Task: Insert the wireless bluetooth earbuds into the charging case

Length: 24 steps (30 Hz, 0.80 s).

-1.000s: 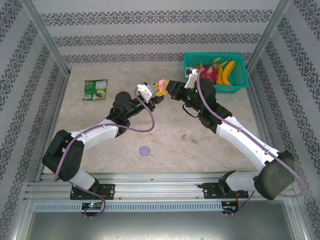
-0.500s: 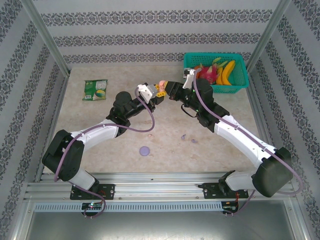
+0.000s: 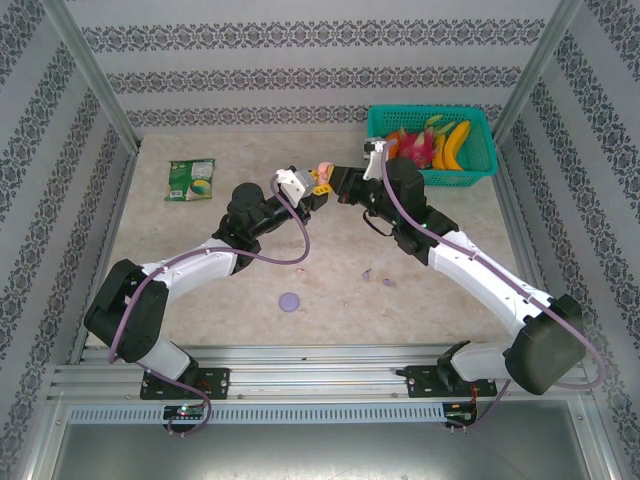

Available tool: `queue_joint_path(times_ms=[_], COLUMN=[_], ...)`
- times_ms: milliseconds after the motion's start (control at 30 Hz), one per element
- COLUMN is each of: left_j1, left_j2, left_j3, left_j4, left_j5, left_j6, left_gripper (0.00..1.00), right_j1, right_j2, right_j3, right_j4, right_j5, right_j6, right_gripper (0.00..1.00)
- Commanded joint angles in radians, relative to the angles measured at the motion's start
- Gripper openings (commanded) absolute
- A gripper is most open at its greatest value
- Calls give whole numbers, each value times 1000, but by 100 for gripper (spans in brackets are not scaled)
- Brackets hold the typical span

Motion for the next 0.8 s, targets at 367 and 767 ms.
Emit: queue_joint_path(times_ms=[367, 767], left_j1=[-12, -11], left_j2=[6, -10], left_j3=[5, -50], left_j4=[67, 110], left_j5=[19, -32], left_j6=[-14, -25], left_gripper=[0, 0], right_j1=[-18, -116], right_j2=[-29, -137], right_j3=[38, 53], right_j4=[-45, -110], right_j5=[-24, -47], right_j6=[41, 148], right_gripper=[51, 66])
